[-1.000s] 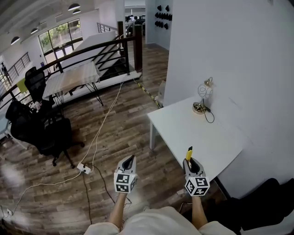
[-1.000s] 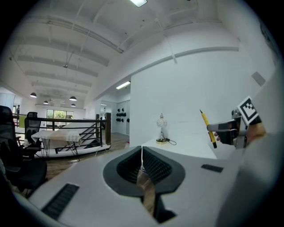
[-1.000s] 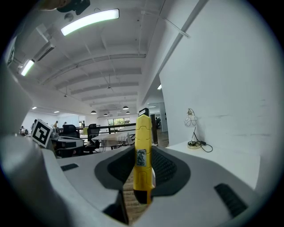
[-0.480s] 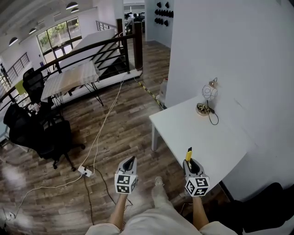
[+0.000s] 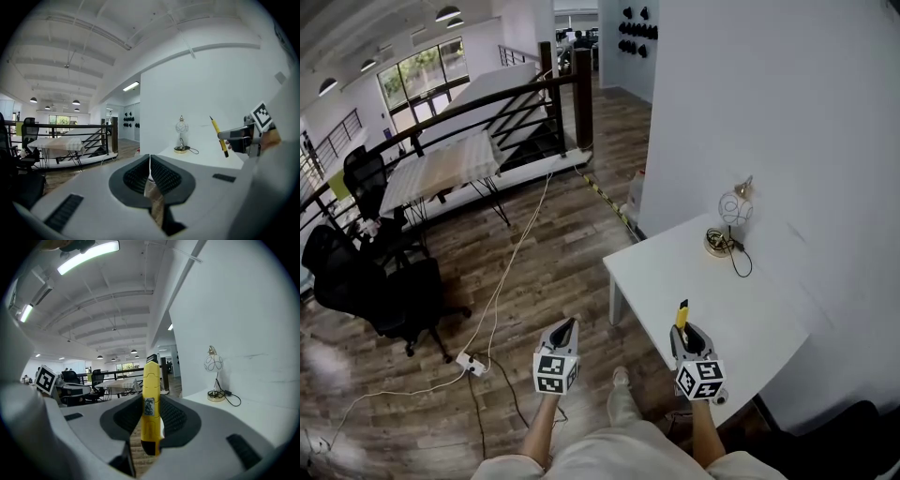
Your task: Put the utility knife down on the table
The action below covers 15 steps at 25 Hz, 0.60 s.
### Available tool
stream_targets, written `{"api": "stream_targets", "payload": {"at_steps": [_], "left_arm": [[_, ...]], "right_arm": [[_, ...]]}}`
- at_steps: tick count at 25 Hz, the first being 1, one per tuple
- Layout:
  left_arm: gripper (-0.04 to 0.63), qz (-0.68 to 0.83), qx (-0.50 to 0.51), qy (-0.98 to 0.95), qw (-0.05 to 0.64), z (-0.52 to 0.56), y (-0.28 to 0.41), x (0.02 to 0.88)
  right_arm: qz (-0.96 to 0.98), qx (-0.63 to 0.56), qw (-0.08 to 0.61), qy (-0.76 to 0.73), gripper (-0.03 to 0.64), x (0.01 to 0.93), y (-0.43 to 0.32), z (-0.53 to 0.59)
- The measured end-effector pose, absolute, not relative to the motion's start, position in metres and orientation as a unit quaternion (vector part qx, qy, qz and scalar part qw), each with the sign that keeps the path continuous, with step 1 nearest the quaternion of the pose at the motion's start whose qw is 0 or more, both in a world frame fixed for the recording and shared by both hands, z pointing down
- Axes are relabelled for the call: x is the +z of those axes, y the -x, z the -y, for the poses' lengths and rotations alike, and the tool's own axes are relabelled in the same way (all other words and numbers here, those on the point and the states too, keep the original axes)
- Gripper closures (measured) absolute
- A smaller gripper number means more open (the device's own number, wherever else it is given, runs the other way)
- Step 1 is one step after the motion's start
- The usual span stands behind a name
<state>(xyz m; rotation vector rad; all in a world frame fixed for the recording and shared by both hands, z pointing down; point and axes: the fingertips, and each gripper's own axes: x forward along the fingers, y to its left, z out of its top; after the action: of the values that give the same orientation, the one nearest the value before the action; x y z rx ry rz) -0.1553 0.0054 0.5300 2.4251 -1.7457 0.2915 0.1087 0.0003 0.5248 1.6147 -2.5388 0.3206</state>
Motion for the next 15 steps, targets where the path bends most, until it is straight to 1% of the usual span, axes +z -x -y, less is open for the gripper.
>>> {"api": "stream_targets", "payload": {"at_steps": [15], "left_arm": [[0.586, 0.592, 0.105, -0.796, 0.072, 0.168, 0.141, 0.519]], "right_arm": [[0.846, 0.118, 0.051, -0.518, 0.506, 0.517, -0.119, 0.181]]}}
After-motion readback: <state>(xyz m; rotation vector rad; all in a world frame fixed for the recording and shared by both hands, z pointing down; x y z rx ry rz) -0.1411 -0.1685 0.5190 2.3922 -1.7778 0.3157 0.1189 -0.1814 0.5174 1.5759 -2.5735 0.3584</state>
